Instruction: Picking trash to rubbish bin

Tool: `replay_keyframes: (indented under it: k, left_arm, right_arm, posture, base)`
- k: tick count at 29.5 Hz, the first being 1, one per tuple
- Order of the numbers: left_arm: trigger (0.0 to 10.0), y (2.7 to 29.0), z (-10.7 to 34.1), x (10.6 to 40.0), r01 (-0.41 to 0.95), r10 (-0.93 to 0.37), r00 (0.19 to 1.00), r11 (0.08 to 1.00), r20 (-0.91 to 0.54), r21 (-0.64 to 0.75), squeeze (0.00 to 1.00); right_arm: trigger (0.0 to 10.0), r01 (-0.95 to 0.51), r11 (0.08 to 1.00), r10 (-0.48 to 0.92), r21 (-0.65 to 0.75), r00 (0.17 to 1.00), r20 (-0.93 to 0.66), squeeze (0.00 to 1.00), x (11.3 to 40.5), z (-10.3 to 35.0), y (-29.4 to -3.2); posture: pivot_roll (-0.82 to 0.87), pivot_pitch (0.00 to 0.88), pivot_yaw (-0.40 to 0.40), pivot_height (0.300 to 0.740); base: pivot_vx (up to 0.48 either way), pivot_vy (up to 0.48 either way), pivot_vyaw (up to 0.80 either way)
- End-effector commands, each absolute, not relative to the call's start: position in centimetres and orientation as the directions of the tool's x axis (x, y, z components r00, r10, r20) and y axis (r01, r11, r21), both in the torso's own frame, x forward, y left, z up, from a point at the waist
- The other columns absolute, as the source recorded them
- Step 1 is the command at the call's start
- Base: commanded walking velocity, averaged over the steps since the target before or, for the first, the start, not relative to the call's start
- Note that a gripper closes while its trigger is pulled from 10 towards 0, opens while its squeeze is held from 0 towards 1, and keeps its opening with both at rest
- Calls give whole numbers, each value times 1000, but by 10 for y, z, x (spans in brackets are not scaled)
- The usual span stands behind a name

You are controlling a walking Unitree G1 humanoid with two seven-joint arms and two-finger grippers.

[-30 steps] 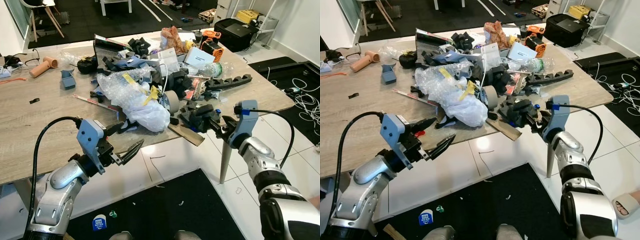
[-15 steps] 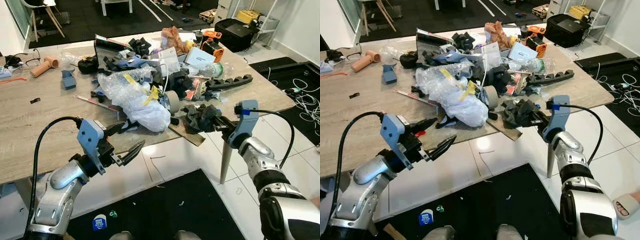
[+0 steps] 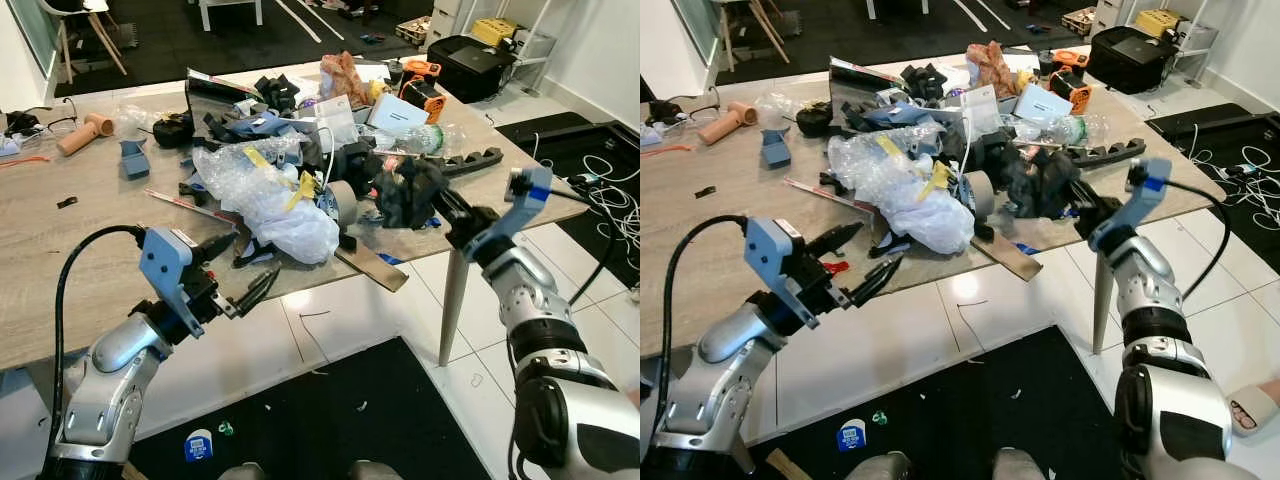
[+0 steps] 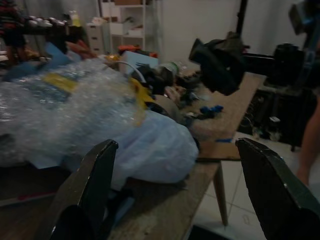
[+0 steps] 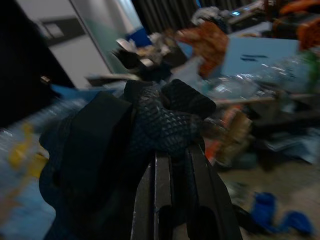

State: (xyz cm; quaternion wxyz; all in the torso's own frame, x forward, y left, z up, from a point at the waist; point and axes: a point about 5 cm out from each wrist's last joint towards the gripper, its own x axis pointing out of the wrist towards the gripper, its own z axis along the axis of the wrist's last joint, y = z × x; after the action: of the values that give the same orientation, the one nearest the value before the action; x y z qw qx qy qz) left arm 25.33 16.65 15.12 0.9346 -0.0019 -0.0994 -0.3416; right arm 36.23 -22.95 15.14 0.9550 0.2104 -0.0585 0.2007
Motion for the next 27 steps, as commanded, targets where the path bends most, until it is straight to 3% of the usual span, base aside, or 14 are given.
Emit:
replay_keyframes:
  k: [1,8,9,10,11,19,27]
  left_arm:
    - [10000,169,157,255,622,-612,758,783,228,34,0]
    - [10000,176,169,264,544,-506,805,837,310,-48,0]
    - [10000,178,170,266,524,-479,817,849,320,-66,0]
    - [10000,179,171,267,510,-462,825,856,326,-79,0]
    - [10000,181,171,268,498,-446,831,863,332,-88,0]
    - [10000,183,172,271,475,-417,843,873,340,-107,0]
    - [10000,185,175,272,476,-408,845,869,346,-137,0]
  right_arm:
    - [0,-460,788,387,409,887,252,0,364,160,-224]
    - [0,-556,723,478,411,831,283,0,359,161,-204]
    - [706,-570,713,493,408,821,287,0,358,162,-200]
    - [706,-579,707,502,406,815,289,0,357,162,-197]
    - [10000,-597,693,518,404,802,297,0,357,164,-194]
    - [10000,-716,573,629,399,696,346,0,344,169,-173]
    - [10000,-744,553,665,376,665,339,0,338,174,-170]
  posture:
    - [-40,0,-3,740]
    - [-39,0,-4,740]
    - [-40,0,-3,740]
    - [-40,0,-3,740]
    - [-40,0,-3,740]
    - [-39,0,-5,740]
    - [-39,0,-8,740]
  base:
    - [0,0,0]
    - [0,0,0]
    - [0,0,0]
    - [0,0,0]
    - [0,0,0]
    - [0,0,0]
    - [0,0,0]
